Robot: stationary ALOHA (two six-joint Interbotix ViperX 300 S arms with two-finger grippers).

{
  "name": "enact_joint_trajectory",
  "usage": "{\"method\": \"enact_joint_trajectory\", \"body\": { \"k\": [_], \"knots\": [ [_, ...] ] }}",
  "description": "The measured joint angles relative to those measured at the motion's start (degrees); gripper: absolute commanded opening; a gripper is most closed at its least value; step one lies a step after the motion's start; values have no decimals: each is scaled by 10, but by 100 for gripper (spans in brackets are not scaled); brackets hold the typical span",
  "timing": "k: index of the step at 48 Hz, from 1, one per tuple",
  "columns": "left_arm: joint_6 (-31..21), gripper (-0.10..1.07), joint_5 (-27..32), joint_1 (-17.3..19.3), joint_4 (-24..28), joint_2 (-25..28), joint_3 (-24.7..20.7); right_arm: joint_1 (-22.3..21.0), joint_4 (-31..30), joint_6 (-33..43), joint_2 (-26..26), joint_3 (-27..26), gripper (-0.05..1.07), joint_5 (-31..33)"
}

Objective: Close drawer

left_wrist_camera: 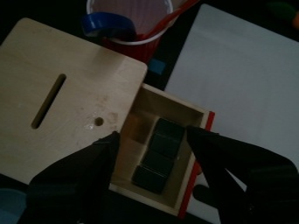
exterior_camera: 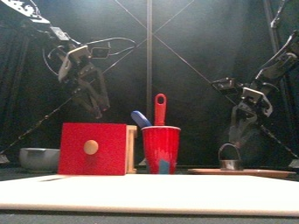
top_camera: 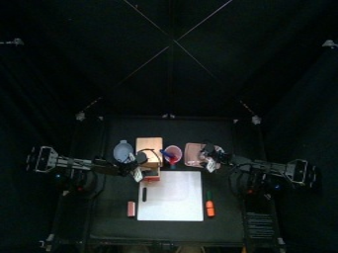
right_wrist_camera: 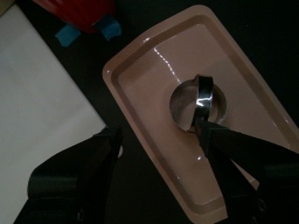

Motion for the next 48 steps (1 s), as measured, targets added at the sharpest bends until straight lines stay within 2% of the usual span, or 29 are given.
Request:
{"method": "enact_joint_trajectory", "body": {
  "k": [11,24,35,42,48],
  "knots": [
    [-4,94,0,17,1,-11,1,20,-1,0,-16,-2,98,0],
    [-9,93,-9,88,1,-17,-7,61,1,0,-48,-23,97,0],
    [-7,93,-78,156,0,-4,-12,117,3,1,-48,-69,97,1],
    [-6,93,-126,167,-2,3,-12,146,4,1,-47,-98,97,1],
    [-4,93,-142,167,-11,4,-11,167,6,1,-38,-118,95,1]
  ]
}}
